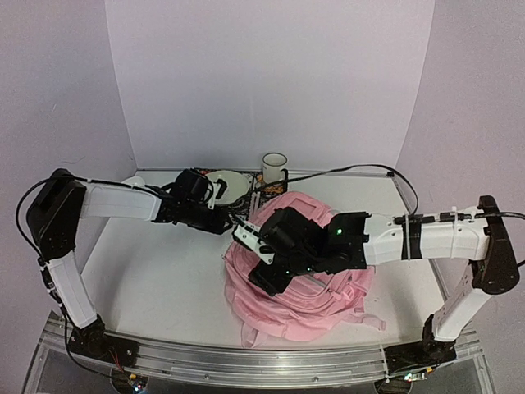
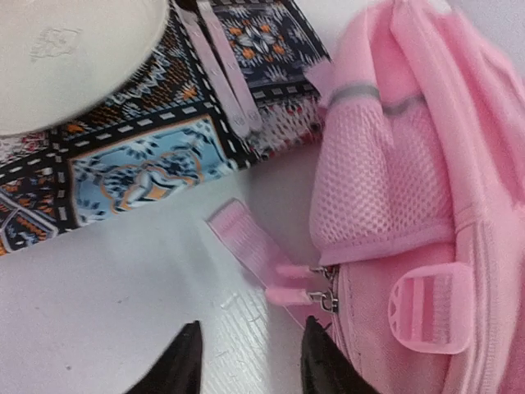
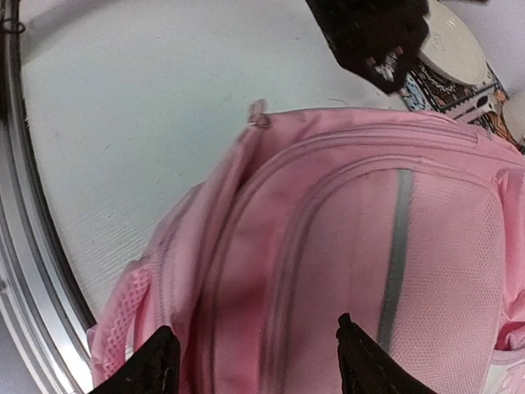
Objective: Pack the student bag
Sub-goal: Reset both arms
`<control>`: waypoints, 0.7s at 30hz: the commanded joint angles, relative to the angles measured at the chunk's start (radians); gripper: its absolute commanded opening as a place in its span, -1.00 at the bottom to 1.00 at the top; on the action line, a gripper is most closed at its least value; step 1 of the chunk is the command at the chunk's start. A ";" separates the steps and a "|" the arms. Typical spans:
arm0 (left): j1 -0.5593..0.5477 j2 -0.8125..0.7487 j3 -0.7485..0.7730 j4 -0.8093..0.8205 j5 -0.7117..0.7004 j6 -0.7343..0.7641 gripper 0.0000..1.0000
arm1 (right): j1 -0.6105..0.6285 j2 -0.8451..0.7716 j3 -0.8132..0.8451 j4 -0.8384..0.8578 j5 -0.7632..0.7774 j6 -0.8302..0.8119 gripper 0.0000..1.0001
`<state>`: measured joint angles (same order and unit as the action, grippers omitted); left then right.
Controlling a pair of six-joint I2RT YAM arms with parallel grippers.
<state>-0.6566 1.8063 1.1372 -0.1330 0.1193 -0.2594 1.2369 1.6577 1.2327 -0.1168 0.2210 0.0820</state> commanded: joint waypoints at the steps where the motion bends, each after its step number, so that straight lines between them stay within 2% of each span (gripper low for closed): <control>1: 0.067 -0.172 -0.028 -0.016 -0.090 -0.049 0.05 | -0.124 0.011 0.057 0.006 0.036 0.075 0.49; 3: 0.095 -0.225 -0.043 -0.030 -0.107 -0.067 0.29 | -0.176 -0.001 0.048 0.030 0.054 0.092 0.56; 5: 0.124 -0.277 -0.055 -0.055 -0.153 -0.094 0.48 | -0.217 -0.028 0.022 0.068 0.083 0.102 0.71; 10: 0.250 -0.430 -0.113 -0.083 -0.166 -0.159 0.75 | -0.355 -0.153 -0.088 0.127 0.215 0.137 0.94; 13: 0.347 -0.530 -0.153 -0.093 -0.198 -0.183 0.94 | -0.454 -0.262 -0.184 0.163 0.274 0.169 0.97; 18: 0.504 -0.753 -0.222 -0.142 -0.253 -0.237 0.99 | -0.558 -0.531 -0.370 0.178 0.415 0.187 0.97; 21: 0.523 -0.897 -0.242 -0.168 -0.299 -0.222 0.99 | -0.566 -0.711 -0.460 0.174 0.501 0.154 0.97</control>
<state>-0.1510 1.0782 0.9099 -0.2648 -0.1070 -0.4654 0.6698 1.1339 0.8596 0.0428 0.5568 0.2415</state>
